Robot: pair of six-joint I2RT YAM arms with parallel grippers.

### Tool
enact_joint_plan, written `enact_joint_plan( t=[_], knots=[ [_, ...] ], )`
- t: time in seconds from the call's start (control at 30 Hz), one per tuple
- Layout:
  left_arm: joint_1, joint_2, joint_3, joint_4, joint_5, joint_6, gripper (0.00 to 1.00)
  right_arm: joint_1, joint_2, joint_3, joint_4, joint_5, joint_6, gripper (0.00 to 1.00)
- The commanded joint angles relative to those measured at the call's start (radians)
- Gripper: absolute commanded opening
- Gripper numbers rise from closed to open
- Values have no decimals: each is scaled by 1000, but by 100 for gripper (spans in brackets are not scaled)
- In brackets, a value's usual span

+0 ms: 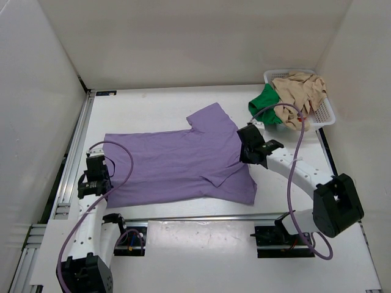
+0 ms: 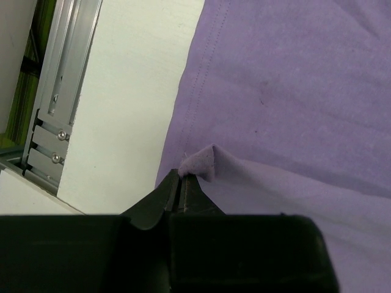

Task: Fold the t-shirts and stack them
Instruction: Fold the flattened tshirt in 1/3 of the way

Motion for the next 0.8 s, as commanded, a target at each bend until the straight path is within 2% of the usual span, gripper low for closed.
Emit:
enact_joint_plan(
  t=[0.0, 0.4, 0.6, 0.77],
  knots=[
    [6, 5, -2, 46, -20, 0, 10, -16, 33, 89, 82, -16, -76, 0],
    [15, 123, 16, 109, 0, 0, 10, -35, 234, 224, 60, -58, -173, 0],
    [15, 167, 26, 138, 0, 0, 10, -56, 288, 259, 50, -67, -162, 0],
    [15, 178, 26, 138, 9, 0, 14, -76, 319, 282, 30, -67, -142, 0]
  ],
)
